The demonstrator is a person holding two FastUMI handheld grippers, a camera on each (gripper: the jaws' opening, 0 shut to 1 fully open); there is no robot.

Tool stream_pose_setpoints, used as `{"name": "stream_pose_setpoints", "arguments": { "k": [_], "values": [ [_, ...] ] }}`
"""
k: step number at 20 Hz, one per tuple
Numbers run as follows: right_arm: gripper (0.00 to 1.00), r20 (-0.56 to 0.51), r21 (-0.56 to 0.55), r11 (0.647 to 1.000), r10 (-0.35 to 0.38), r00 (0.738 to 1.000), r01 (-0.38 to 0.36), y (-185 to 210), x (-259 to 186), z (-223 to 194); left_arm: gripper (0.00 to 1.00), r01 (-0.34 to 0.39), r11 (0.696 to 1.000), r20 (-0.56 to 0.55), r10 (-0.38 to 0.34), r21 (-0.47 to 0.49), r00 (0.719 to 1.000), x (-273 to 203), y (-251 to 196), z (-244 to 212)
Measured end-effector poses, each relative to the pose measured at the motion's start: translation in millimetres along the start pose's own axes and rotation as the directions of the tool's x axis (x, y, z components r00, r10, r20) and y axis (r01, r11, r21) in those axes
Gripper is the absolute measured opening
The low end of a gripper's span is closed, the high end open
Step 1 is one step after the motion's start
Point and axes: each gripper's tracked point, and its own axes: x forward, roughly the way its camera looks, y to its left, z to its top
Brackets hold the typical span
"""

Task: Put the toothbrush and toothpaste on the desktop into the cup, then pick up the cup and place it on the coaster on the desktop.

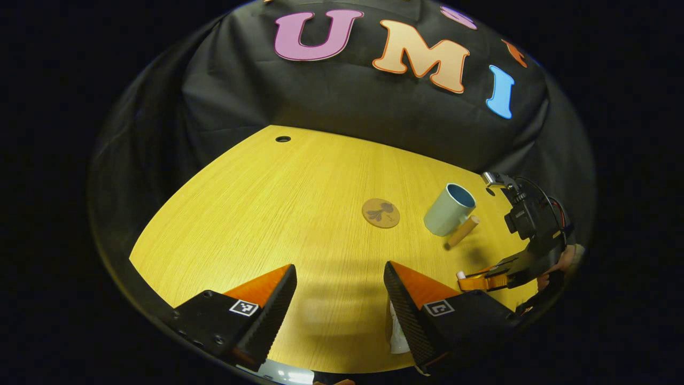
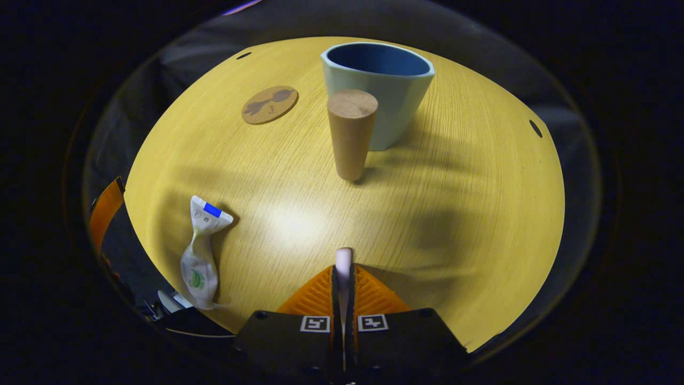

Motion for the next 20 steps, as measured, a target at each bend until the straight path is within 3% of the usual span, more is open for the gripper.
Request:
{"name": "stream_pose_setpoints", "arguments": {
  "k": [7,11,16,20],
  "values": [
    [0.05,0.071,0.049,0.999,-0.005,0.997,0.001,-7,-11,5,0.95,0.079,0.996,-0.105,-0.073,0.05,0.992,7,-34,-16],
    [0.05,0.111,0.111,0.994,-0.006,0.994,-0.006,-19,-25,5,0.95,0.135,0.987,-0.226,-0.113,0.087,0.968,16,-64,-35],
    [0.04,0.134,0.177,0.984,-0.026,0.991,0.002,-45,-42,-8,0.9,0.143,0.981,-0.377,-0.084,0.131,0.922,24,-81,-66],
    [0.05,0.129,0.209,0.978,-0.046,0.991,0.019,-65,-46,-27,0.84,0.098,0.983,-0.461,-0.015,0.156,0.887,37,-80,-86]
  ]
}}
